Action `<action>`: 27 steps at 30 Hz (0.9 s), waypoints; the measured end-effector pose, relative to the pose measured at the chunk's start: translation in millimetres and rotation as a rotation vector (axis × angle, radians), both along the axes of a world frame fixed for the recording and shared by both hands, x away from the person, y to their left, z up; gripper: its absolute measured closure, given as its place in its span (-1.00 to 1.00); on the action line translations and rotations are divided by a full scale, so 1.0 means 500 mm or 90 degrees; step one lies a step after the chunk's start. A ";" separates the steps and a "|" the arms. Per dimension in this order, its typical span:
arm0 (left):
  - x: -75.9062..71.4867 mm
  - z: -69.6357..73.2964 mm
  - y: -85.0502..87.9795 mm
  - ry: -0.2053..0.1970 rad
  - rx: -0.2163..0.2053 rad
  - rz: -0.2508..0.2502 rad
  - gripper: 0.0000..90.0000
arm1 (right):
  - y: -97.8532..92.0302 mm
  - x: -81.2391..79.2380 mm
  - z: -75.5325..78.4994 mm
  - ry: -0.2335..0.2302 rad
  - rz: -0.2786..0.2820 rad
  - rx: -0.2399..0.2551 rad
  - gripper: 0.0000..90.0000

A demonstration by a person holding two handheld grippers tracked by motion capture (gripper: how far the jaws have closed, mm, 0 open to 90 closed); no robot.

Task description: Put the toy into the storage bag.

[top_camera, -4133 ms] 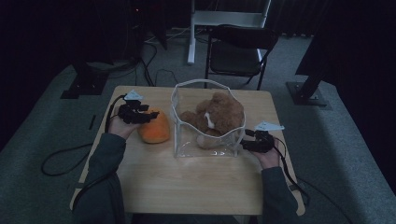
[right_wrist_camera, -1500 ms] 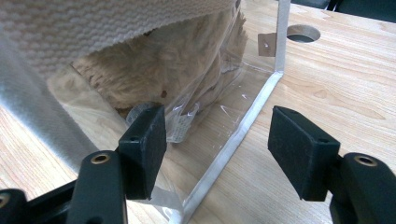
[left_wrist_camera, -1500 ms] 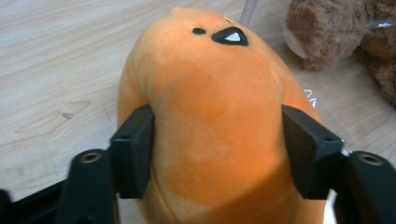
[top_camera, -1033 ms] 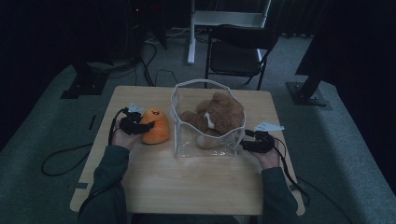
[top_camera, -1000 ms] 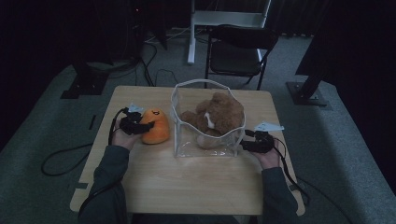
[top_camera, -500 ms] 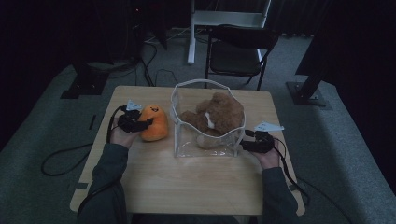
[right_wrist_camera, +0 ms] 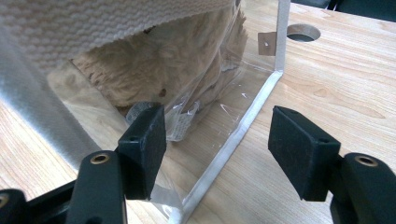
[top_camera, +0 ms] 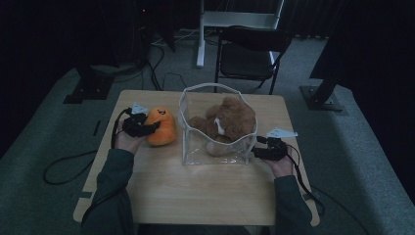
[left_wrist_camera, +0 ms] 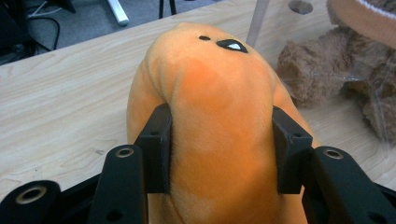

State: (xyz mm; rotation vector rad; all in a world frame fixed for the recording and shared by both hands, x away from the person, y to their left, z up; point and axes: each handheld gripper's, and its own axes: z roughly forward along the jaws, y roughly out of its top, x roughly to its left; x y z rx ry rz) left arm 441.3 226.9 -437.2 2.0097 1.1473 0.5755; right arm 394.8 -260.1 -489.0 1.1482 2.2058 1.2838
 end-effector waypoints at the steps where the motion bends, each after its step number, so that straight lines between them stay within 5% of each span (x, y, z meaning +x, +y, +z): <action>1: 0.000 0.002 0.001 -0.002 0.000 0.001 0.13 | 0.000 0.000 0.000 0.000 0.000 0.000 -0.20; 27: 0.004 0.053 0.002 -0.036 0.005 0.005 0.13 | 0.000 0.000 -0.003 0.001 0.000 0.002 -0.20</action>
